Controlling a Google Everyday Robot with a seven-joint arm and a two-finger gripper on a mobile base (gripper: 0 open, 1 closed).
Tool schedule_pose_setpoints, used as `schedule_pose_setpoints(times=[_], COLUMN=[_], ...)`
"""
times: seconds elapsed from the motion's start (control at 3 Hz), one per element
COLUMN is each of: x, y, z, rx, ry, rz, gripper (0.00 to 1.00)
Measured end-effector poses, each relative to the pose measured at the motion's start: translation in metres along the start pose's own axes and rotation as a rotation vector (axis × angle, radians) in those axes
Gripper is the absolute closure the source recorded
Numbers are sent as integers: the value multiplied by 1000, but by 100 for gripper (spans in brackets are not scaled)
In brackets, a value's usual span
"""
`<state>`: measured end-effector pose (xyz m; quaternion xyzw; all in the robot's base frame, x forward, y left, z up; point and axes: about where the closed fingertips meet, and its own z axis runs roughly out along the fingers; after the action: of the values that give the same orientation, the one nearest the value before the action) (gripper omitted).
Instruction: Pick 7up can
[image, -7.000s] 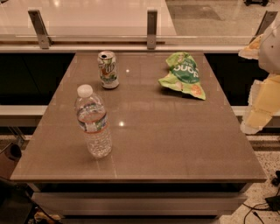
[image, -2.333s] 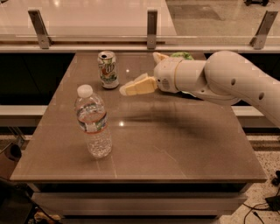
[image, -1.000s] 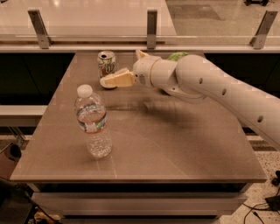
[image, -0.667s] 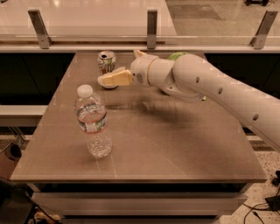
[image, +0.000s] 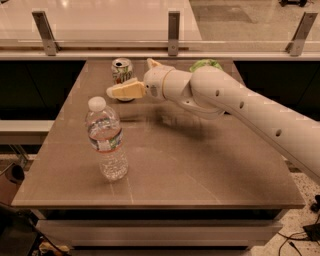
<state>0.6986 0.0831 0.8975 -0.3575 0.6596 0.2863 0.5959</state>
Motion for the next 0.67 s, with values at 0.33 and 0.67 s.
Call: schedule_pose_setpoints(times=[0.33,0.67], x=[4,5], y=[0,1], z=[10,20], rx=[-12,-31], ry=[-12,-30], rz=[8,6], gripper=[0,18])
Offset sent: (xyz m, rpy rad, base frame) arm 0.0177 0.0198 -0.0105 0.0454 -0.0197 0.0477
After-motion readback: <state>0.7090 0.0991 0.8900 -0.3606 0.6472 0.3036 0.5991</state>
